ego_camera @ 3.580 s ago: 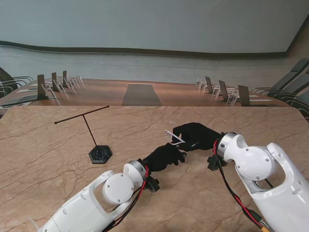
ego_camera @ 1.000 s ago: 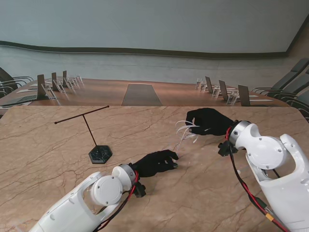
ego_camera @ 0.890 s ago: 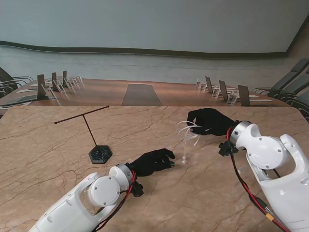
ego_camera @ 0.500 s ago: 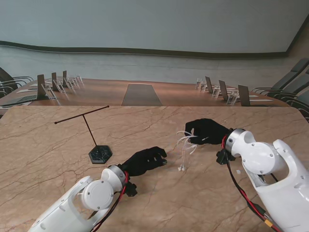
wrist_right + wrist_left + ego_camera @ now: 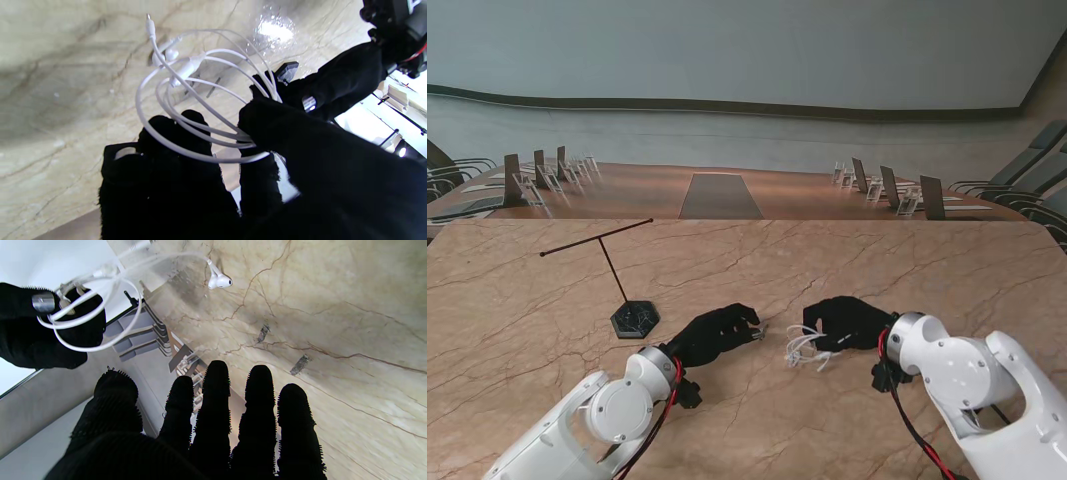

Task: Take the wired earphone off the rack, coil the cable and place them on the table

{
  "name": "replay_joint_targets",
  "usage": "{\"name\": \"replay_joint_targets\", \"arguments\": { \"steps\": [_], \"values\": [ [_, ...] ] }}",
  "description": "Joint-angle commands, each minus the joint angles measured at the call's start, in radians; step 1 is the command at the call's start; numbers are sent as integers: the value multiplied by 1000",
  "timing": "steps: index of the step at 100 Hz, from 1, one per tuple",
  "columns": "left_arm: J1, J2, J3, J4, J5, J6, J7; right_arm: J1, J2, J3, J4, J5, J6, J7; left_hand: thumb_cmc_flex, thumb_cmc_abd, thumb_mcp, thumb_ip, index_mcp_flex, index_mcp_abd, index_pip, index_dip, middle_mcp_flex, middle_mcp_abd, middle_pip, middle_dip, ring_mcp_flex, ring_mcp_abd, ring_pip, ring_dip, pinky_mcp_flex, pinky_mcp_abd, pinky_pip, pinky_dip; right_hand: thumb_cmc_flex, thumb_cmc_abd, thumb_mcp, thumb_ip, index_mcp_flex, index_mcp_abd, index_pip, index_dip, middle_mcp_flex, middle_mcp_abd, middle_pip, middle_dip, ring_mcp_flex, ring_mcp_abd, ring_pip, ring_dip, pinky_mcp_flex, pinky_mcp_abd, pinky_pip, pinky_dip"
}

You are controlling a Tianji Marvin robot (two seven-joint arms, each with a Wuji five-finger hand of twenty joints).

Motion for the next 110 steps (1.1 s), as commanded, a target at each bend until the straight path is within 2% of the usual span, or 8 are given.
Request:
{"name": "replay_joint_targets", "arguments": {
  "steps": [1, 22, 47, 63, 80, 90, 100, 110],
  "values": [
    [11, -1, 0, -7, 3, 0, 2, -29, 1, -6, -11, -5, 12, 6, 19, 38, -29, 13, 24, -23, 30, 14, 13, 4, 31, 14, 19, 12, 21, 19, 6, -6, 42, 19, 103, 16, 132, 62, 107, -78, 135, 27, 25, 137, 18, -1, 47, 127, 88, -1, 47, -49, 47, 5],
    [20, -3, 1, -10, 8, -1, 13, -42, 2, -38, 8, -1, 61, 5, 25, 44, -37, 13, 28, -23, 33, 15, 21, 6, 34, 17, 25, 13, 28, 20, 10, -3, 49, 20, 110, 13, 137, 52, 106, -64, 135, 10, 31, 146, 11, 0, 61, 135, 93, -11, 74, -30, 50, -14],
    [28, -3, 0, -13, 20, 2, 23, 26, -3, -126, 115, 34, 135, -19, 29, 47, -41, 13, 28, -26, 33, 14, 22, 6, 35, 17, 26, 13, 29, 19, 9, -2, 50, 18, 122, 7, 140, 35, 106, -44, 138, -16, 35, 163, 8, 3, 67, 151, 98, -21, 90, -5, 56, -34],
    [26, -4, 1, -10, 23, 7, 27, 68, -9, -159, 177, 53, 140, -43, 31, 48, -42, 12, 28, -26, 33, 13, 22, 5, 34, 17, 26, 14, 29, 19, 7, -2, 51, 18, 119, 13, 134, 19, 98, -54, 140, -37, 22, 159, 10, 0, 56, 148, 95, -25, 79, -8, 53, -43],
    [21, -6, 3, -4, 23, 13, 31, 101, -15, -172, 229, 30, 105, -76, 34, 47, -42, 11, 27, -27, 33, 14, 22, 4, 35, 18, 26, 13, 30, 18, 6, -3, 52, 17, 112, 60, 73, -1, 43, -90, 141, -69, -47, 129, 21, -39, -18, 110, 60, -21, -20, -81, 16, -28],
    [20, -7, 2, -1, 25, 16, 33, 117, -18, -177, 254, 21, 91, -89, 37, 45, -42, 11, 27, -29, 34, 14, 22, 4, 35, 18, 26, 12, 30, 18, 8, -2, 53, 17, 110, 95, 5, -2, -18, -98, 131, -137, -146, 110, 9, -98, -117, 80, 6, -37, -138, -132, -45, -28],
    [17, -8, 0, 3, 26, 15, 36, 133, -16, -181, 279, -11, 55, -91, 36, 45, -43, 11, 27, -29, 33, 13, 22, 3, 36, 18, 27, 13, 30, 18, 7, -3, 54, 17, 89, 75, -16, -19, -115, -125, 120, -201, -269, 52, 10, -134, -216, 7, -40, -43, -237, -217, -88, -23],
    [14, -9, -1, 9, 26, 14, 40, 148, -14, -188, 296, -40, 36, -89, 35, 46, -44, 11, 27, -30, 32, 12, 23, 2, 36, 18, 27, 13, 31, 18, 8, -3, 55, 17, 75, 68, -39, -43, -202, -91, 74, -301, -393, 0, -25, -157, -318, -51, -87, -60, -332, -282, -129, -33]
  ]
}}
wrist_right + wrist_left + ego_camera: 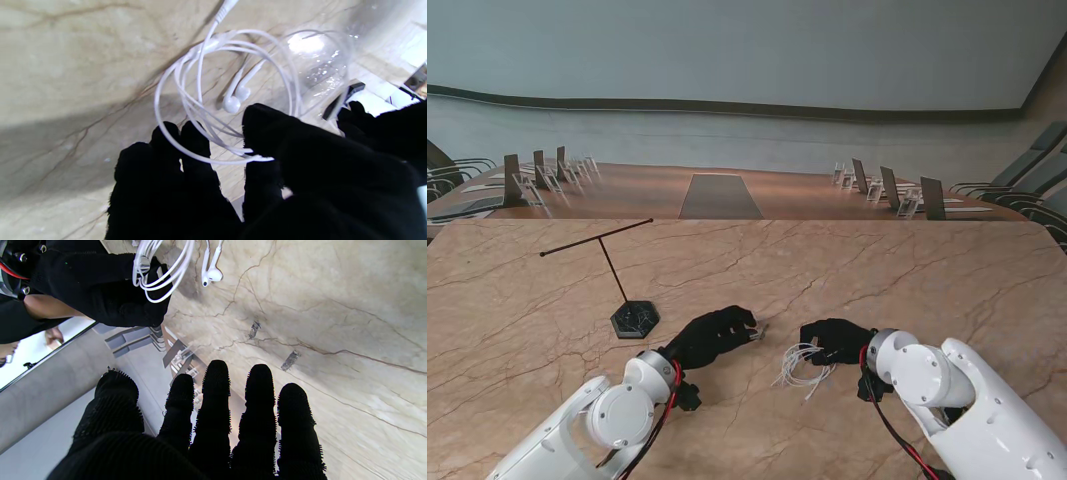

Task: Take the wired earphone off the rack, coil the cable and place them on the table

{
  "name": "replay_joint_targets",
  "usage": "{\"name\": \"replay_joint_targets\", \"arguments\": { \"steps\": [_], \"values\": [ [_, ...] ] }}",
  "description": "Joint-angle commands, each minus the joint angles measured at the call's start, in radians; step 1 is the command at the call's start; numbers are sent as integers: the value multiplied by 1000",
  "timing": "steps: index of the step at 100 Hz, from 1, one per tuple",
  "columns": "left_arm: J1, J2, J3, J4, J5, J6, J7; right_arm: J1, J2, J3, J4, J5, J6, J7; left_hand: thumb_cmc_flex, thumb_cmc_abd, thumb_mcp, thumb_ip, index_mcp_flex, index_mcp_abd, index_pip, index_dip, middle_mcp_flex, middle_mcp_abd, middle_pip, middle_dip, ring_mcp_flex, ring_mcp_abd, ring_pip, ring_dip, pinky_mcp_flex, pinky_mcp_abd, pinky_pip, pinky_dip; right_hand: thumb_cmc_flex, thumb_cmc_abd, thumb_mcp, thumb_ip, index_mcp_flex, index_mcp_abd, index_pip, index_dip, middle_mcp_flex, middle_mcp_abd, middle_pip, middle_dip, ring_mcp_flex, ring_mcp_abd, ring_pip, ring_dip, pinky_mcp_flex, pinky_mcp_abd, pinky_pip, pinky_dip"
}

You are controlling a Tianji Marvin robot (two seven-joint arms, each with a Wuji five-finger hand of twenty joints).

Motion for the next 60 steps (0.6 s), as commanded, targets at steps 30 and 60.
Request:
{"name": "replay_joint_targets", "arguments": {
  "steps": [30, 60],
  "values": [
    [-7, -6, -2, 14, -3, 1, -2, 40, 2, -25, 48, -31, -20, -2, 15, 37, -22, 11, -2, -30, 24, 7, 19, 3, 25, 9, 16, 12, 18, 16, 0, -3, 41, 16, -52, 138, -149, 25, -313, 41, -319, -80, -345, -164, -228, -108, -340, -195, -139, -175, -305, -317, -94, -92],
    [-6, -5, -9, 15, 5, 4, 1, 41, 1, -16, 58, -32, -30, -6, 13, 37, -21, 13, -4, -31, 7, -5, 13, 2, 20, 7, 11, 10, 14, 15, -5, -5, 38, 14, -146, 139, -275, -67, -449, 78, -751, -326, -320, -287, -867, -331, -286, -314, -656, -528, -332, -285, -535, -251]
  ]
}}
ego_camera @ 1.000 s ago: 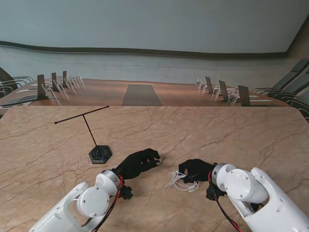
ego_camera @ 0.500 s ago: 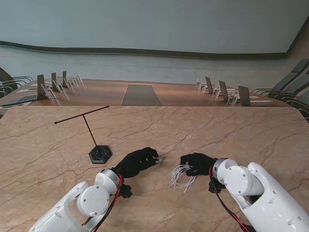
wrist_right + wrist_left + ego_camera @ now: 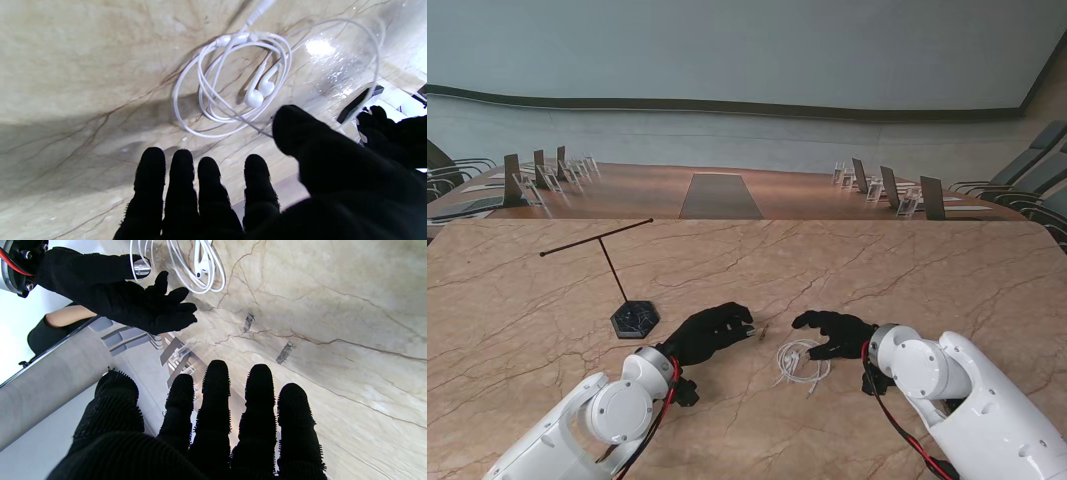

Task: Take the wired earphone off the rack, coil the cable and place them on the table

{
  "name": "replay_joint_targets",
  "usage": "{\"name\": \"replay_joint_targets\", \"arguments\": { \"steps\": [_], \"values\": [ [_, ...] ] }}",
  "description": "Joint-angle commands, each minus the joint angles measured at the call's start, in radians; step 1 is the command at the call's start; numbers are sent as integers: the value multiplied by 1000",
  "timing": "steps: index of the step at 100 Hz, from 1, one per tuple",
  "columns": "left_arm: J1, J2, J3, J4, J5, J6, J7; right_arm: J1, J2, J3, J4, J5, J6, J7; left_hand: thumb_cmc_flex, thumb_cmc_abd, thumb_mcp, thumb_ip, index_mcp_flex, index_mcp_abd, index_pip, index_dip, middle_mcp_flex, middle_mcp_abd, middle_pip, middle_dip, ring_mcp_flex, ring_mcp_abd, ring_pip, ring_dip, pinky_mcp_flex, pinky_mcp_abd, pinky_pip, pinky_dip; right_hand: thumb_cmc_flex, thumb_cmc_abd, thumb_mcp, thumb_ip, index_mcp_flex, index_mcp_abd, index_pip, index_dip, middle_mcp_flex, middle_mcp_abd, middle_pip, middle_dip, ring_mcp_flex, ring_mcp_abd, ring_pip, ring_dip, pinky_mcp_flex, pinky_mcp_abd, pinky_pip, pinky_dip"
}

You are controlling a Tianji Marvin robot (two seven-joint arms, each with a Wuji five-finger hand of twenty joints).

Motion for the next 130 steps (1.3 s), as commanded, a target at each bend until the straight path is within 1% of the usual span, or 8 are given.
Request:
{"name": "replay_joint_targets", "arguments": {
  "steps": [1, 21, 36, 50, 70, 100, 110, 130],
  "values": [
    [6, -4, -3, 0, 3, 4, 0, -3, -2, 4, 2, -1, -9, -3, 13, 37, -21, 13, -4, -31, 7, -4, 12, 2, 19, 7, 10, 10, 13, 14, -5, -5, 37, 14, -32, 16, -43, -50, -24, 2, -119, 12, -5, -42, -99, -38, 20, -46, -130, -31, -22, -40, -102, 0],
    [11, -4, -9, 2, 19, -6, 10, -26, -4, 40, -5, -2, -30, -19, 3, 36, -22, 13, -18, -39, -10, -14, -66, -6, -19, -12, -51, -25, -36, -6, -47, -18, -14, -7, -96, 22, -144, -77, 21, -36, -554, 396, -38, -116, -355, 40, -11, -161, -537, -5, -53, -80, -512, 69],
    [23, -2, -18, -1, 26, -10, 12, -46, -2, 68, -20, -13, -30, -9, 2, 36, -20, 14, -21, -30, -38, -32, -82, -10, -37, -28, -58, -30, -49, -12, -48, -19, -20, -8, -118, 36, -213, -83, 41, -28, -609, 188, -47, -146, -433, -35, -15, -203, -620, -82, -50, -128, -677, 99],
    [41, -1, -33, -5, 41, -21, 24, -80, -4, 105, -43, -10, -38, -16, -3, 34, -19, 14, -24, -28, -86, -69, -115, -28, -105, -93, -91, -66, -134, -65, -75, -23, -91, -38, -128, 62, -252, -81, 46, -44, -607, 111, -47, -169, -443, -128, -12, -231, -637, -182, -17, -162, -791, -5],
    [67, 2, -54, -14, 58, -30, 33, -142, -7, 162, -81, 9, -45, -29, -10, 33, -18, 15, -26, -21, -168, -134, -160, -40, -188, -188, -159, -125, -276, -163, -135, -46, -237, -106, -95, 180, -291, -54, 47, -57, -590, 112, -46, -176, -443, -154, -15, -236, -645, -250, 15, -203, -882, -138],
    [104, 8, -78, -27, 84, -44, 35, -245, -16, 238, -154, 56, -45, -56, -23, 38, -19, 14, -30, -22, -258, -229, -199, -65, -259, -284, -241, -203, -418, -281, -163, -104, -509, -226, -150, 279, -424, -41, 34, -86, -587, 293, -46, -199, -445, -161, -17, -262, -660, -342, 45, -239, -951, -269],
    [119, 11, -86, -35, 91, -42, 31, -285, -15, 259, -186, 56, -53, -49, -32, 41, -19, 14, -55, -37, -267, -252, -247, -91, -275, -332, -286, -239, -467, -327, -161, -134, -668, -271, -212, 303, -482, -48, 34, -89, -600, 273, -48, -205, -455, -188, -18, -267, -666, -370, 52, -249, -969, -295],
    [147, 17, -104, -57, 103, -41, 18, -367, -17, 299, -239, 59, -84, -61, -96, 66, -24, 15, -110, -35, -289, -275, -380, -114, -291, -385, -385, -295, -537, -383, -174, -186, -933, -294, -400, 328, -444, -64, 51, -116, -617, 25, -48, -212, -459, -233, -18, -271, -664, -392, 68, -249, -1003, -363]
  ]
}}
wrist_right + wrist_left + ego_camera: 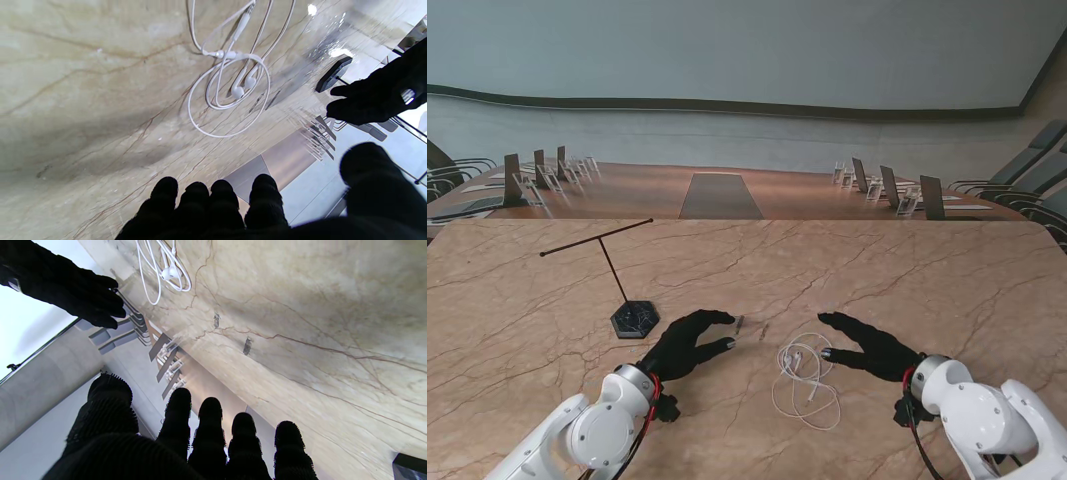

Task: Take the wired earphone off the rack, coil the cable and place them on the table

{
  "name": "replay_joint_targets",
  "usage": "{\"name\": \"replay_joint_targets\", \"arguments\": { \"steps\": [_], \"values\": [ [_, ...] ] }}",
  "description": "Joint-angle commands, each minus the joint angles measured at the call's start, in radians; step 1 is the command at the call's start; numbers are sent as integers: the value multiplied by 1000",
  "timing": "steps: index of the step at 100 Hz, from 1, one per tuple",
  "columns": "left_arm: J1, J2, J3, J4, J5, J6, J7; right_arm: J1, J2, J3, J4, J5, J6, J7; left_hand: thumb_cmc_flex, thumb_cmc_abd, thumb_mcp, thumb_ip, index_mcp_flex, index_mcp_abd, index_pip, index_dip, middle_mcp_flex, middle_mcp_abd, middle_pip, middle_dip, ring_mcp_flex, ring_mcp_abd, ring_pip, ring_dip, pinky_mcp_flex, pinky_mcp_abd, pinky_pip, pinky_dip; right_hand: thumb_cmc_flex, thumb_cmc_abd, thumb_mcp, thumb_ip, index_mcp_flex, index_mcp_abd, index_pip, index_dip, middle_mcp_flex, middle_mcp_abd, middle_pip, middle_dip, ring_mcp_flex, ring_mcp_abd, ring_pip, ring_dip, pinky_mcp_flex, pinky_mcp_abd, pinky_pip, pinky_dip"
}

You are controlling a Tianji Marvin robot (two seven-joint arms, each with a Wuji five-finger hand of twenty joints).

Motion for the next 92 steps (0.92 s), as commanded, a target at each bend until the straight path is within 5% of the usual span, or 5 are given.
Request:
{"name": "replay_joint_targets", "arguments": {
  "steps": [1, 24, 92],
  "values": [
    [21, 4, -5, -14, 3, 1, -9, -30, -4, 3, -14, 4, -10, -11, -42, 52, -15, 15, -47, -10, -38, -12, -50, -36, -19, -31, -50, -53, -20, -20, -18, -52, -64, -10, -79, 52, 26, -28, 22, -36, -30, -72, -22, -34, -25, -16, -15, -57, -18, -19, 5, -67, -41, -32],
    [49, 8, -31, -35, 19, 1, -14, -73, -13, 21, -19, 35, -38, -52, -98, 73, -18, 13, -92, -6, -51, -24, -116, -52, -20, -51, -87, -87, -100, -61, 15, -79, -188, -95, -122, 57, 42, -31, 26, -40, -32, -133, -21, -39, -26, -17, -15, -60, -18, -19, 7, -70, -45, -41],
    [87, 11, -67, -60, 59, 7, -4, -25, -15, 5, 32, 101, -58, -51, -110, 92, -20, 10, -98, -9, -52, -26, -133, -60, -22, -60, -92, -94, -118, -61, 18, -84, -187, -131, -112, 53, 48, -34, 26, -28, -8, -119, -21, -37, -26, -17, -15, -57, -18, -19, 10, -78, -48, -48]
  ]
}}
